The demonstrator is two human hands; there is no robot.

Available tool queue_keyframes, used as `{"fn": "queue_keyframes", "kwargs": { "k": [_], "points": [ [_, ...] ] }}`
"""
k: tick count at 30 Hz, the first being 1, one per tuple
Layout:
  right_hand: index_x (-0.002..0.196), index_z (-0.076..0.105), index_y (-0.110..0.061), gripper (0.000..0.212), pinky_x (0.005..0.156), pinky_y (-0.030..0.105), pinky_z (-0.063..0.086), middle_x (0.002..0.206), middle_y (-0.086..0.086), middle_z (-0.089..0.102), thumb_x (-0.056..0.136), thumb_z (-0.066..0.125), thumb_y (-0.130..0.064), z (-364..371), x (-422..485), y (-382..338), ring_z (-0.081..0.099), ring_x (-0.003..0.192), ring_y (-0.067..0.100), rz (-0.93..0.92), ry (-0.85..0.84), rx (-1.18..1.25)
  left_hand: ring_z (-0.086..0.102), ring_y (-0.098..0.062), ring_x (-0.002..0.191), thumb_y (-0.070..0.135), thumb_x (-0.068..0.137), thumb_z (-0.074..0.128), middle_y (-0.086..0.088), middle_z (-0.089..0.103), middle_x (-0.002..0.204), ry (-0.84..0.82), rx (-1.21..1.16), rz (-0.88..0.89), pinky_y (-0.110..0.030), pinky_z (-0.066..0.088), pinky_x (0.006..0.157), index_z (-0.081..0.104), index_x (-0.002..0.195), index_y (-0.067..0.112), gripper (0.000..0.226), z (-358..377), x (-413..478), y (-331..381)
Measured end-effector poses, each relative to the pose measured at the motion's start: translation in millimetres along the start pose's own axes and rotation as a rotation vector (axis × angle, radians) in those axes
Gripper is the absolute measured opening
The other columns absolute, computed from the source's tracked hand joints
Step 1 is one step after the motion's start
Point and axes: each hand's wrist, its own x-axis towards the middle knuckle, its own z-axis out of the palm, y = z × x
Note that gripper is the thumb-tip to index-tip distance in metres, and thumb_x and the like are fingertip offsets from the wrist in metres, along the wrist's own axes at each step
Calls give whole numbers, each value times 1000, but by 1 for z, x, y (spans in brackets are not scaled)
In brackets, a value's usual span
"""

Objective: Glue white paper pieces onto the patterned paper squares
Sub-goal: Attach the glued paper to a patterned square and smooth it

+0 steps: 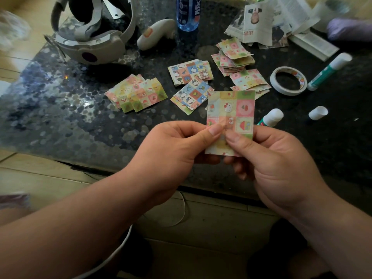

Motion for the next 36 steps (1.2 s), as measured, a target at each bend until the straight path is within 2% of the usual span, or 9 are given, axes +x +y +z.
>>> {"fn": "queue_keyframes", "kwargs": {
  "k": [4, 10, 16, 20, 24, 27, 30, 33, 36],
  "points": [
    [86, 82, -26, 18, 46, 20, 42, 65, 6, 69, 78, 70, -37, 1, -1, -1, 56, 57, 14, -4, 36, -2, 68, -35, 90, 22, 74, 74, -24, 75, 97, -58, -28, -35, -46, 57, 89, 75, 85, 0, 25, -1, -1, 0],
    [78, 82, -25, 19, 45, 19, 41, 59, 4, 64, 73, 69, -38, 4, -1, -1, 53, 50, 10, 26, 44, 50, 60, -34, 85, 18, 76, 73, -32, 70, 95, -22, -63, -86, -31, 55, 70, 73, 84, -1, 20, -1, -1, -5],
    [79, 82, -22, 21, 45, 19, 41, 59, 4, 64, 74, 69, -37, 5, 0, -4, 53, 50, 11, 42, 33, 42, 58, -22, 66, 21, 78, 68, -16, 69, 81, 1, -124, -98, -27, 56, 63, 73, 85, -1, 23, -4, 0, -4],
    [78, 81, -21, 20, 44, 18, 40, 58, 4, 63, 74, 69, -36, 6, 1, -3, 52, 50, 11, 76, 6, 41, 59, -27, 77, 24, 80, 67, -16, 69, 87, -12, -108, -83, -29, 53, 65, 72, 91, 1, 25, -5, 2, -5],
    [83, 82, -19, 22, 44, 18, 40, 59, 6, 63, 74, 69, -35, 5, 0, 2, 52, 51, 12, 102, -24, 42, 65, -19, 75, 22, 79, 73, -10, 74, 85, -46, -49, -87, -25, 51, 63, 73, 83, 6, 16, -8, 6, -4],
    [87, 81, -14, 26, 45, 19, 40, 61, 6, 63, 74, 71, -34, 0, 1, 0, 53, 53, 13, 118, -69, 16, 62, -34, 87, 13, 76, 82, -20, 73, 94, -79, -31, -124, -39, 54, 77, 71, 86, -1, 21, -15, 8, -1],
    [91, 80, -13, 20, 47, 19, 41, 68, 10, 65, 77, 83, -27, -8, 4, -4, 55, 54, 11, 171, -205, -69, 63, -38, 100, 10, 77, 75, -28, 71, 113, -189, 13, -213, -57, 49, 97, 68, 106, -12, 37, -22, 8, 4],
    [90, 78, -7, 25, 46, 19, 40, 73, 15, 66, 75, 73, -26, -15, 7, -6, 54, 53, 12, 213, -251, -96, 68, -30, 91, 10, 76, 82, -24, 73, 110, -244, 62, -235, -37, 56, 78, 70, 110, -9, 40, -23, 7, 7],
    [85, 80, -9, 20, 45, 20, 38, 69, 12, 65, 75, 73, -24, -16, 7, -6, 52, 53, 13, 193, -219, 21, 61, -30, 84, 18, 71, 78, -31, 70, 108, -130, -15, -225, -28, 53, 66, 69, 109, -12, 49, -18, 8, 3]
  ]
}}
